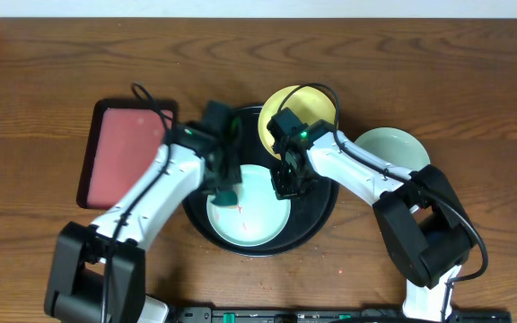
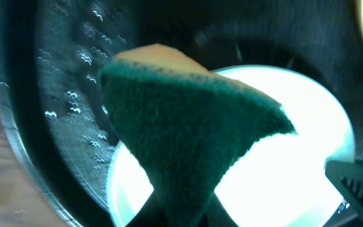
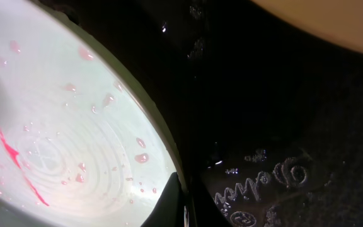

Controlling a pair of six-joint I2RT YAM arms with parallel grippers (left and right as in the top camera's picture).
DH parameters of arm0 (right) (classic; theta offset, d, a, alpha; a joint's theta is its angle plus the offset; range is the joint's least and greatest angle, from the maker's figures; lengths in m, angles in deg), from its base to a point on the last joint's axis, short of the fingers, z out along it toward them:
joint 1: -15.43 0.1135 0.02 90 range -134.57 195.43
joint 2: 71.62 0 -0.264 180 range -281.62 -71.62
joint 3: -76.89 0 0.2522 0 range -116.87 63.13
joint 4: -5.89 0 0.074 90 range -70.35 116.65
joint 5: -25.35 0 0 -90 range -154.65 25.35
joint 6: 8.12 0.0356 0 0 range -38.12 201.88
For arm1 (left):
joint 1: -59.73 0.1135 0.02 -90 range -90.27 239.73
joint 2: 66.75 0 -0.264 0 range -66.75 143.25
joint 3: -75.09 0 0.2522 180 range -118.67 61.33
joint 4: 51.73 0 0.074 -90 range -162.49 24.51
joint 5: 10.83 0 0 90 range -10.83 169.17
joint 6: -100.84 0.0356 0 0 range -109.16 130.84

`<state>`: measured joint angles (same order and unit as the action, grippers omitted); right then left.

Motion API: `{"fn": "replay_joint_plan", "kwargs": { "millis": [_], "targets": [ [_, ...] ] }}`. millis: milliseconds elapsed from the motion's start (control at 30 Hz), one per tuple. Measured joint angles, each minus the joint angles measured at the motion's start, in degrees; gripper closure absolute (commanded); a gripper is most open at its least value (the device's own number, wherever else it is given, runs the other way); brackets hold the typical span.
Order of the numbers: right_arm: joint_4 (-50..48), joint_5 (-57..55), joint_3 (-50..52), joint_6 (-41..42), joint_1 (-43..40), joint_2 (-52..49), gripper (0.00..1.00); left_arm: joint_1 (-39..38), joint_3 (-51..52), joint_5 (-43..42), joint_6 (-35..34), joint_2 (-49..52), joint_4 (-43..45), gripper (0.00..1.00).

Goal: Clean dirty plates on tray and stack at the side

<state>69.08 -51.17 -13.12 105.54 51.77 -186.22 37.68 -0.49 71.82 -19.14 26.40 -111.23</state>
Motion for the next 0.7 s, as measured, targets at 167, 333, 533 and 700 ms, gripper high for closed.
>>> {"fn": "replay_joint_plan", "kwargs": {
  "millis": [167,333,533,700],
  "targets": [
    [0.0,0.0,0.0,0.0,0.0,0.0,0.99,-5.1,5.7,2.7,-7.3,0.1,4.8,0.93],
    [0.0,0.0,0.0,0.0,0.0,0.0,0.99,-7.6,7.6,5.2,-11.8,0.1,5.6,0.92],
    [0.0,0.0,0.0,0.2,0.0,0.0,0.99,-7.6,7.6,5.8,-11.8,0.1,5.7,0.93],
    [0.0,0.0,0.0,0.2,0.0,0.0,0.99,-7.6,7.6,4.1,-6.2,1.0,5.8,0.93]
  ]
}}
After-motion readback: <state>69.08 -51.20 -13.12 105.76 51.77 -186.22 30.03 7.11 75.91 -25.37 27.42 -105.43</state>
